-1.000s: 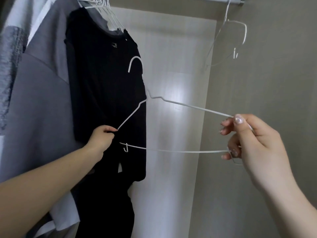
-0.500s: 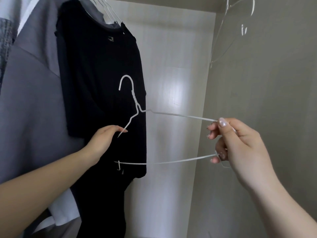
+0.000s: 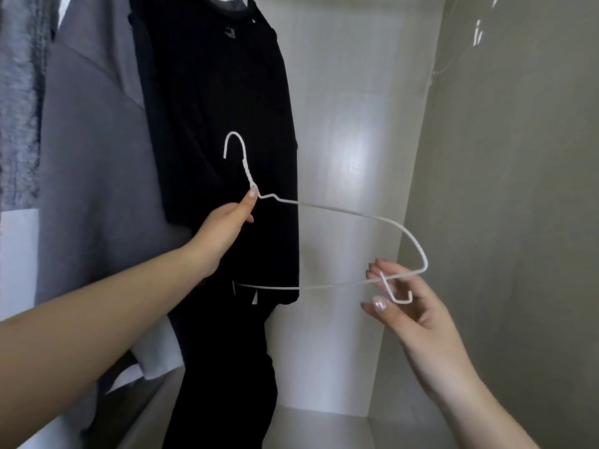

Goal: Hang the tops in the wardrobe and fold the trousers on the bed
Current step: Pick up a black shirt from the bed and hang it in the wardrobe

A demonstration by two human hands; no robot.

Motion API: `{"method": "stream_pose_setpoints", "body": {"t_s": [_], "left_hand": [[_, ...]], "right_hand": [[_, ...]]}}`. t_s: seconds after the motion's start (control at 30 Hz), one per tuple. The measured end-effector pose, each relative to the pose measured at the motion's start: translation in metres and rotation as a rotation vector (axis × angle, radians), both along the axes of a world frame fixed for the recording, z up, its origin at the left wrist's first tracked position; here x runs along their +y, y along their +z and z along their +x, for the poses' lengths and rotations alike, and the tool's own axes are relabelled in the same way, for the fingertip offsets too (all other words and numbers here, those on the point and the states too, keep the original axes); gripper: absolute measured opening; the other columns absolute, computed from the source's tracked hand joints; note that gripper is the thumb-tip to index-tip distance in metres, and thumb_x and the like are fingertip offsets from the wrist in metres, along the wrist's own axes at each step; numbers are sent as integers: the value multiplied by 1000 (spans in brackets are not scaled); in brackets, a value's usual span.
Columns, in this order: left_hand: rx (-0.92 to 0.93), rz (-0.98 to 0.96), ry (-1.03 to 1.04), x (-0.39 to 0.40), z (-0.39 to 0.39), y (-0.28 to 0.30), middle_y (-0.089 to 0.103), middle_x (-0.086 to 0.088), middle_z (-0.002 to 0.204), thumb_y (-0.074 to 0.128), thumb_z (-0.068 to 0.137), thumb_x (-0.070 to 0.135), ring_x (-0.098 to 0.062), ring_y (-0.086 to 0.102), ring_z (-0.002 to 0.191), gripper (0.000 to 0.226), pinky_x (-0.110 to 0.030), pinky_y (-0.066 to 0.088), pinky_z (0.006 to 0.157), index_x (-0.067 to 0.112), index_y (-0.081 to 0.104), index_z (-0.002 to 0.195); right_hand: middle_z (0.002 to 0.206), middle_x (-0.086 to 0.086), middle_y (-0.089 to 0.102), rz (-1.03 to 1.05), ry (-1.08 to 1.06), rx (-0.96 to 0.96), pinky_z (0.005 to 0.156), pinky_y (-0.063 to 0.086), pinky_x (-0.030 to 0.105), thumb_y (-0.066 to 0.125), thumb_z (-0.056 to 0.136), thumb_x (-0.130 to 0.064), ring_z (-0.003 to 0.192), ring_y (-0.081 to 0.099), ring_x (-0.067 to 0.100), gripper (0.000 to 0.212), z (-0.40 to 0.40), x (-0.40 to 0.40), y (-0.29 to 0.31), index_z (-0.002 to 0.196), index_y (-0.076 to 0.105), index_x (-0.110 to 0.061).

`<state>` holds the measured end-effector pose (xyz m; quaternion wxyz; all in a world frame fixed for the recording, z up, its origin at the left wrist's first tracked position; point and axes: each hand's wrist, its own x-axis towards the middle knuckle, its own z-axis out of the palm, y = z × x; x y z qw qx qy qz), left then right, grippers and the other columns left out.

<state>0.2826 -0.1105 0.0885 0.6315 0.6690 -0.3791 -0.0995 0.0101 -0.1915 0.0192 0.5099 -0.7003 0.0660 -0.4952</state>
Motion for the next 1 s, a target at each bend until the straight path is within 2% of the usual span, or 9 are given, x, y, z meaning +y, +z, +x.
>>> {"method": "stream_pose_setpoints", "body": {"t_s": [0.13,0.2,0.27,0.37,0.53,0.63,0.73,0.87,1.0], "left_hand": [[1,25,-29,-3,0,0,60,9,108,42,70,86,-17,52,113,66,-39,38,103,24,61,80],[-13,53,-48,-6,-3,1,49,19,98,39,71,86,-10,42,111,69,-35,31,96,23,61,87],[-17,82,-84,-8,-6,1,47,21,98,40,67,89,-10,38,111,71,-35,30,96,24,60,88],[27,99,-157,-6,-13,1,49,8,131,48,50,92,-16,39,125,74,-46,30,110,27,58,82],[101,89,-193,-3,-10,1,51,-6,139,60,45,87,-28,44,131,65,-52,32,110,27,60,69],[114,82,-173,-1,-3,0,53,-8,136,61,45,85,-29,46,129,66,-51,35,109,26,61,74],[106,62,-131,-1,8,-5,63,-1,118,62,50,82,-25,57,116,53,-47,43,103,32,60,67],[62,5,-26,4,33,-16,70,7,80,59,59,79,-18,67,84,46,-35,55,77,33,58,65],[-11,-25,12,4,56,-32,65,3,85,60,65,73,-15,64,84,52,-35,53,83,23,57,76]], "right_hand": [[128,-5,59,47,81,280,86,51,22,72,79,-12,111,58,-3,48,27,4,-48,118,55,-34],[128,-19,55,-78,96,447,83,47,12,69,85,-23,109,56,-10,46,47,12,-62,122,50,-41],[131,-27,47,-253,95,536,92,43,11,65,87,-35,116,48,-11,47,69,20,-67,129,45,-43],[145,-16,34,-455,74,620,107,35,20,61,87,-42,127,37,-5,71,105,25,-71,148,25,-31],[143,-13,38,-449,23,697,94,41,20,64,83,-44,115,53,9,84,139,18,-71,149,12,-38],[124,-3,58,-495,117,978,86,45,23,60,84,-48,110,56,15,59,143,10,-73,136,43,-26],[98,9,63,-832,0,1244,71,45,30,50,91,-45,96,60,28,39,128,7,-76,106,59,-9],[84,3,62,-1094,-247,1217,101,31,36,41,95,-47,98,61,27,34,90,-9,-55,76,51,-21],[81,-7,56,-1187,-397,1278,115,6,48,34,95,-53,97,60,19,33,51,-27,-26,77,42,-27]]}}
